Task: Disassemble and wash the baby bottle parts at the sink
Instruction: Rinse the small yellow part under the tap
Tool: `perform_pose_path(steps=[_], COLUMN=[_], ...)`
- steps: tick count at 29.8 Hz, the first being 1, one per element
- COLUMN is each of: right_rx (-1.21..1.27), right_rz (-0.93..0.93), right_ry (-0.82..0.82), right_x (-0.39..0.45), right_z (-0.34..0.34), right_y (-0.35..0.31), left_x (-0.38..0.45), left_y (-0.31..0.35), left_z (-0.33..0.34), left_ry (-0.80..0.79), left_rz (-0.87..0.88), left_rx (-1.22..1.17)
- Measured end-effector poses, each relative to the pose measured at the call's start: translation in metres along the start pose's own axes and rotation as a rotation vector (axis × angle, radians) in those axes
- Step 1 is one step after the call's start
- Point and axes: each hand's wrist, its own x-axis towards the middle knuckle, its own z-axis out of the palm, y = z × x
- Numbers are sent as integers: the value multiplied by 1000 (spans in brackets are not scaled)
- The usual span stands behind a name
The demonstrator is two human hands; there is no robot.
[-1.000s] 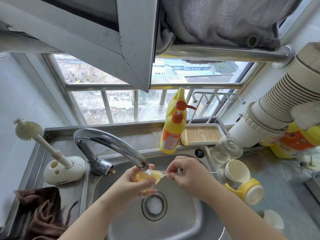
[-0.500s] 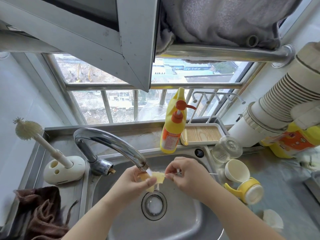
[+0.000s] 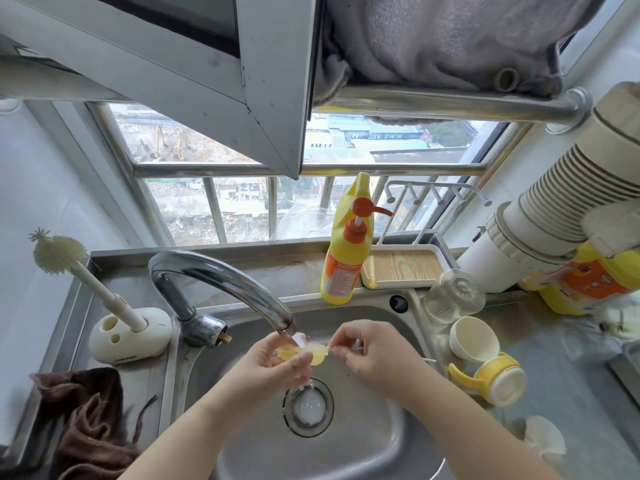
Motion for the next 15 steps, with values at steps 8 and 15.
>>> perform_pose_path(steps=[8, 15], right_rx=[-39, -153], right_rz=[-27, -55], right_ry=[-87, -41], right_x=[-5, 1], right_z=[-1, -2], right_y=[-4, -16], left_x=[-1, -5], left_y=[3, -2], left_z=[-3, -6], left_ry=[-73, -121], left_rz=[44, 48], left_rx=[16, 19])
